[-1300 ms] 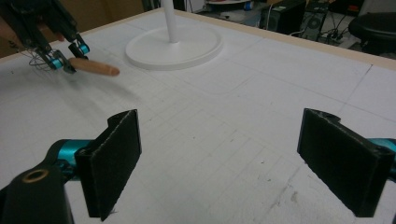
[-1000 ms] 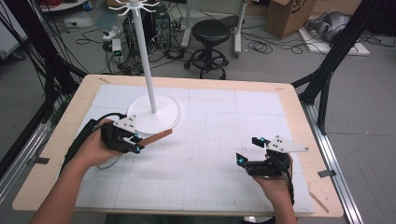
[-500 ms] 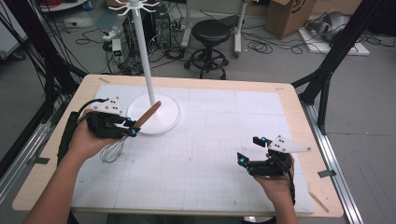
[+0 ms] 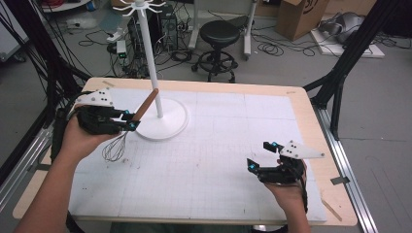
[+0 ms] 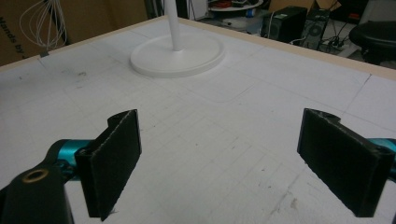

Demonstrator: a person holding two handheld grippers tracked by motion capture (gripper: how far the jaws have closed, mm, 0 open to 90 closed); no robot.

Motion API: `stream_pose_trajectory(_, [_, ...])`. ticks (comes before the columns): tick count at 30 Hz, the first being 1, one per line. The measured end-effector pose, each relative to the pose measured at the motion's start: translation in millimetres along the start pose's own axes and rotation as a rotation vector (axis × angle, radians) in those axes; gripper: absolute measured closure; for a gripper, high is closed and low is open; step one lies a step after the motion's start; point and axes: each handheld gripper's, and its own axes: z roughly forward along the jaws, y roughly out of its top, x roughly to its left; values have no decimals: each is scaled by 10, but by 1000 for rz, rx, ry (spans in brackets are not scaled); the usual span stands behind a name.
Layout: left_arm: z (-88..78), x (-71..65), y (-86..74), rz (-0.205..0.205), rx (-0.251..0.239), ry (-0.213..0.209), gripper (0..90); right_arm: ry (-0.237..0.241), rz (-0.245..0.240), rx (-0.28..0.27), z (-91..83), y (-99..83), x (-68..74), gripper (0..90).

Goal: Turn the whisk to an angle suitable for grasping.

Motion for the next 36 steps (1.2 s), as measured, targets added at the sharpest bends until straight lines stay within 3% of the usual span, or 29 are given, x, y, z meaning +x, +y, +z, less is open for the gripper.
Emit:
stream_pose_trajectory(13, [-205, 89, 178, 3, -72, 41, 708, -1, -3, 0, -7, 7, 11, 124])
stream_pose_trajectory(21, [-309, 139, 158, -30, -102, 55, 708, 4, 8, 2, 12, 3, -3, 124])
stream_pose_trajectory(30, [-391, 153, 153, -32, -119, 76, 708, 1, 3, -5, 33, 47, 5, 124])
stream_pose_trajectory(36, [-415, 171, 143, -44, -130, 90, 707, 13, 0, 18, 90, 31, 15, 124])
